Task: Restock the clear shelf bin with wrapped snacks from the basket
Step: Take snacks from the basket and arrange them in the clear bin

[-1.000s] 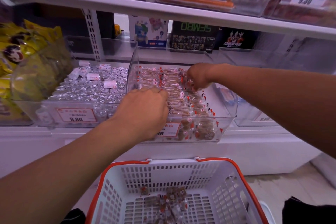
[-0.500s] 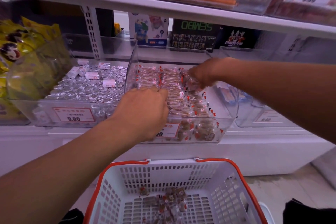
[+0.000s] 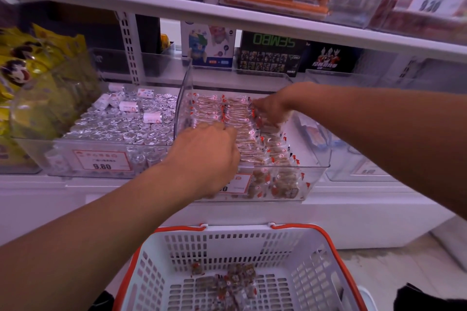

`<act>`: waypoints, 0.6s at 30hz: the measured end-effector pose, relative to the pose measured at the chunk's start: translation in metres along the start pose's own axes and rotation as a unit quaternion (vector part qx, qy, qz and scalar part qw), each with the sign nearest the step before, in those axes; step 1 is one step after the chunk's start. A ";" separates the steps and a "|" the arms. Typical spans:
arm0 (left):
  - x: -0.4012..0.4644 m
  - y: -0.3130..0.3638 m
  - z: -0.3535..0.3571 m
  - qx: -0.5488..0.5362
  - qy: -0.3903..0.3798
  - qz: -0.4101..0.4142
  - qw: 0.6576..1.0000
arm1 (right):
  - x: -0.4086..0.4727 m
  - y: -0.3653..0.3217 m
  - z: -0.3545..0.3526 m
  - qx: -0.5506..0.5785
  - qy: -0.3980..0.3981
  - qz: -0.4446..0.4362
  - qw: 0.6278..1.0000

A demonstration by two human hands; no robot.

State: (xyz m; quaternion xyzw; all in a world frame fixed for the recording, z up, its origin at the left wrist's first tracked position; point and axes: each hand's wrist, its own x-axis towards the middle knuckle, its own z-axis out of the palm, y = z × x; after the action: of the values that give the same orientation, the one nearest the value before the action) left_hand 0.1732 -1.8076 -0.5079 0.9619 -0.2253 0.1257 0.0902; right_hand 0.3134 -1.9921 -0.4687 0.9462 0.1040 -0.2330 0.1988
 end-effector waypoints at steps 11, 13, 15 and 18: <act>0.000 -0.003 0.002 -0.008 0.007 0.007 1.000 | -0.007 0.016 -0.012 0.004 0.126 0.031 0.992; -0.001 -0.002 0.001 -0.010 0.006 0.005 1.000 | -0.009 0.016 -0.011 0.014 0.135 0.033 0.990; -0.001 -0.002 0.000 -0.012 0.006 0.004 1.000 | -0.009 0.015 -0.008 0.028 0.142 0.035 0.989; -0.001 -0.001 0.000 -0.009 0.004 0.005 1.000 | -0.012 0.013 -0.006 0.038 0.151 0.033 0.987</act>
State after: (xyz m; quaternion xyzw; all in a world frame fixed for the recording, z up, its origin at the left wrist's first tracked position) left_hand 0.1730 -1.8059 -0.5085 0.9594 -0.2304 0.1283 0.0998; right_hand 0.3092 -2.0023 -0.4545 0.9803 0.0929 -0.0842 0.1524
